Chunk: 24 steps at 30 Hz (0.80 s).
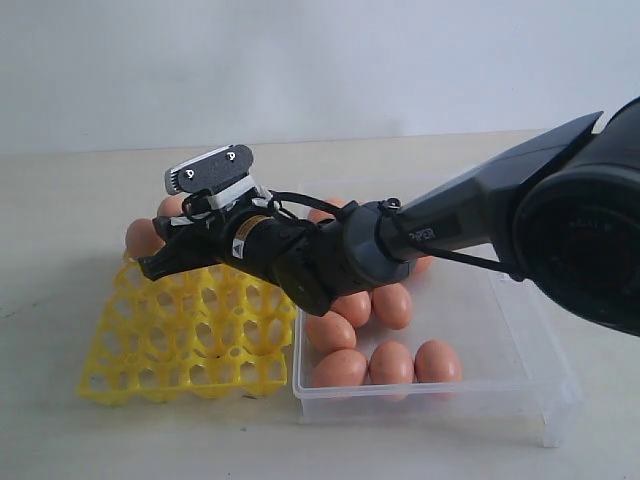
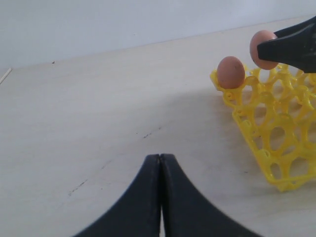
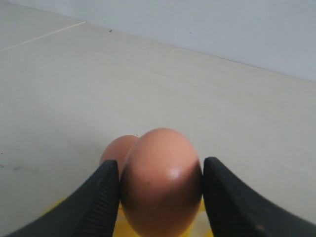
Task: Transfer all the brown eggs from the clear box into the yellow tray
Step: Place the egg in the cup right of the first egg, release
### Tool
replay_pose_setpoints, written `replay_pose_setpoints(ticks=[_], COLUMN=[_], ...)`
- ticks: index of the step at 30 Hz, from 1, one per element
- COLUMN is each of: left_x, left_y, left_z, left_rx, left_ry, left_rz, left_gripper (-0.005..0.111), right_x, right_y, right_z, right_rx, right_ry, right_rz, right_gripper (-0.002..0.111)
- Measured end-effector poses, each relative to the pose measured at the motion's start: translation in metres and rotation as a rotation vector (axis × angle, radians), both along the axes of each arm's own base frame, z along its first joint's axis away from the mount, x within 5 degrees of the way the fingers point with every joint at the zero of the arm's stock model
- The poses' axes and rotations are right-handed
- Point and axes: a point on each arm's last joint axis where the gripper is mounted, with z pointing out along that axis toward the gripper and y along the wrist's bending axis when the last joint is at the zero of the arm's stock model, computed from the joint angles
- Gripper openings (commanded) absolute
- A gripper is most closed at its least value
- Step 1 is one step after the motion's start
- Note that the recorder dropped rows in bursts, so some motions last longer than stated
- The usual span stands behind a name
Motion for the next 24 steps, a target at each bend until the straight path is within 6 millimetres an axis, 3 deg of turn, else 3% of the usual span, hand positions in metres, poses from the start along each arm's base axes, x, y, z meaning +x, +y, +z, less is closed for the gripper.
replay_pose_setpoints(ticks=[3, 11, 21, 24], left_x=[0.0, 0.0, 0.0, 0.0], left_y=[0.0, 0.0, 0.0, 0.0], left_z=[0.0, 0.0, 0.0, 0.0], left_rx=[0.0, 0.0, 0.0, 0.0], left_ry=[0.0, 0.0, 0.0, 0.0], left_rz=[0.0, 0.0, 0.0, 0.0], left_gripper=[0.0, 0.0, 0.0, 0.0], right_x=[-0.0001, 0.0002, 0.0001, 0.0002], right_y=[0.0001, -0.0013, -0.0016, -0.0019], right_z=[0.0, -0.0024, -0.003, 0.0048], right_rx=[-0.005, -0.035, -0.048, -0.049], right_ry=[-0.006, 0.004, 0.0, 0.002], right_rz=[0.003, 0.003, 0.006, 0.002], right_gripper=[0.01, 0.052, 0.054, 0.054])
